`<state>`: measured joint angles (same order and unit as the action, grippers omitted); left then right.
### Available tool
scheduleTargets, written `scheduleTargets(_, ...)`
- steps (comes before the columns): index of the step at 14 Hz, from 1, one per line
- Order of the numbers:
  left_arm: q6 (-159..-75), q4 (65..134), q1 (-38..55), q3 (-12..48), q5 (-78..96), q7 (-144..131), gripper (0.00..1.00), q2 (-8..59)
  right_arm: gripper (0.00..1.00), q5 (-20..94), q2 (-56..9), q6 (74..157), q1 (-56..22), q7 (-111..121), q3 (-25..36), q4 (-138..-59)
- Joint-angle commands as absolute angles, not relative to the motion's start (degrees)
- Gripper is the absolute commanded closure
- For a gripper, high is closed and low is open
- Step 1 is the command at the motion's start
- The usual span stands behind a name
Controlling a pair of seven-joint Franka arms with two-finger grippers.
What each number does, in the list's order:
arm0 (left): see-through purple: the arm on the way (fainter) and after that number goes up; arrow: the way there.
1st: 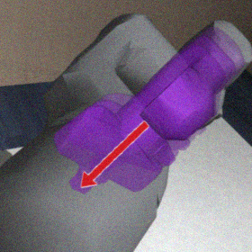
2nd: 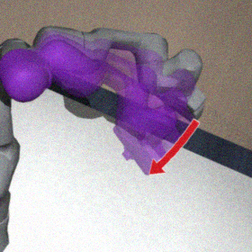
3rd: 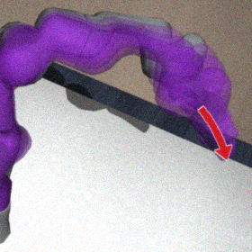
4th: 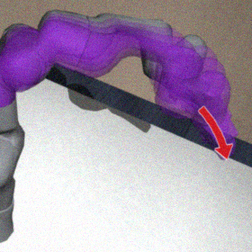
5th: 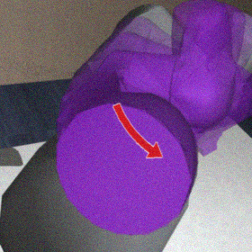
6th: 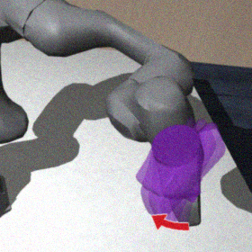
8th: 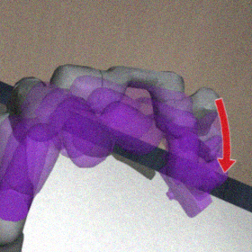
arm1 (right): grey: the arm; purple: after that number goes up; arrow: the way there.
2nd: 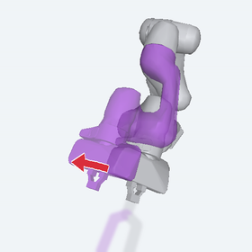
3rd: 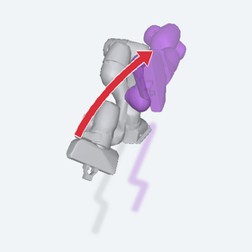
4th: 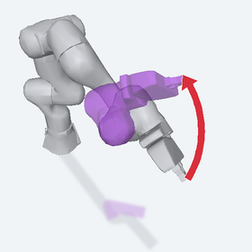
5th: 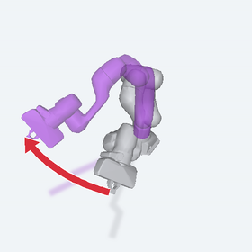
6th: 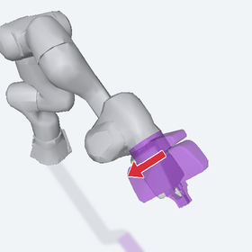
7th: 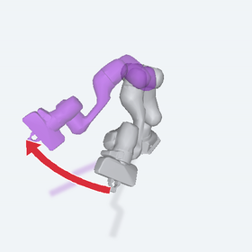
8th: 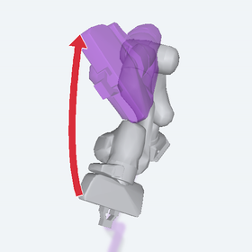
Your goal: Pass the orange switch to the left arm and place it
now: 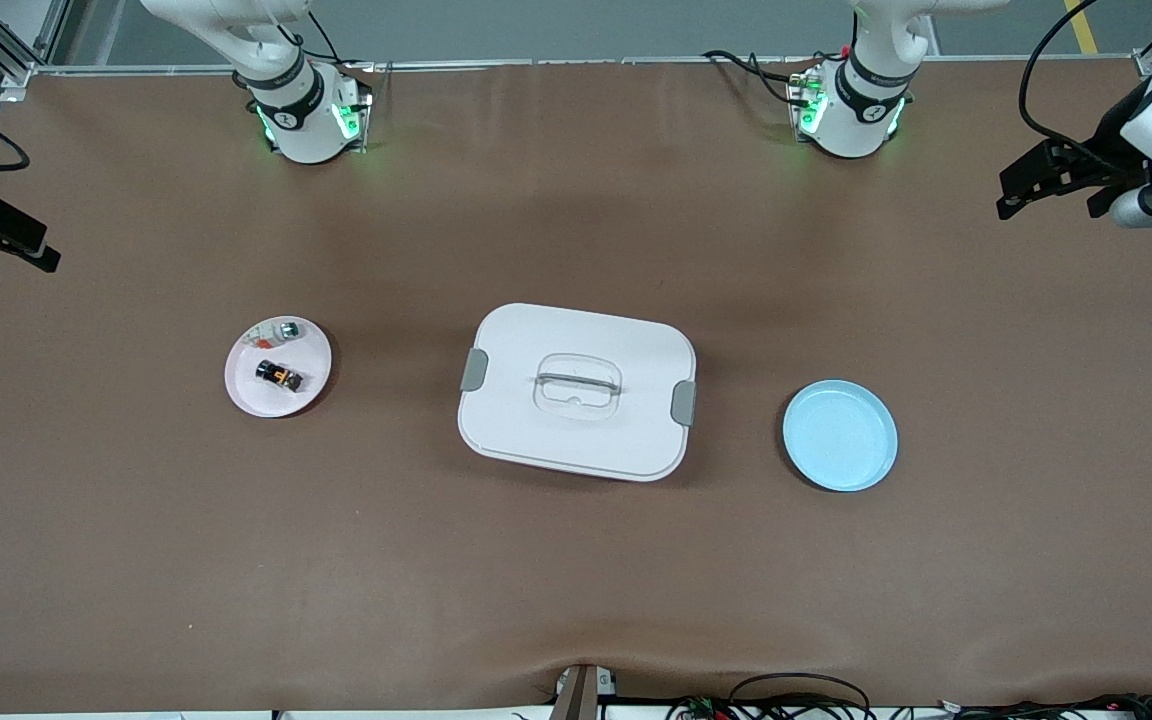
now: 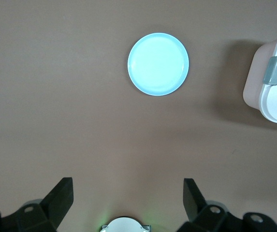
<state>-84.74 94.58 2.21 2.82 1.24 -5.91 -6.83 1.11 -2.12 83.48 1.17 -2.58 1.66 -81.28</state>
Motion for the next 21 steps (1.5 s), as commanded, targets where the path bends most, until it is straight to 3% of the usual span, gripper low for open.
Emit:
scheduleTargets(1,-83.9,94.0,2.5,2.8,0.9,-4.7,0.00,-7.2,0.00,1.2,-1.6,83.8,1.1,-3.0,1.0,-81.5)
scheduleTargets(15,-83.9,94.0,2.5,2.8,0.9,-4.7,0.00,-7.3,0.00,1.5,-5.2,82.4,3.2,-3.4,1.4,-82.4)
scheduleTargets(21,-83.9,94.0,2.6,2.8,0.9,-4.7,0.00,-7.6,0.00,1.3,-5.7,84.1,0.9,-15.9,1.2,-88.4)
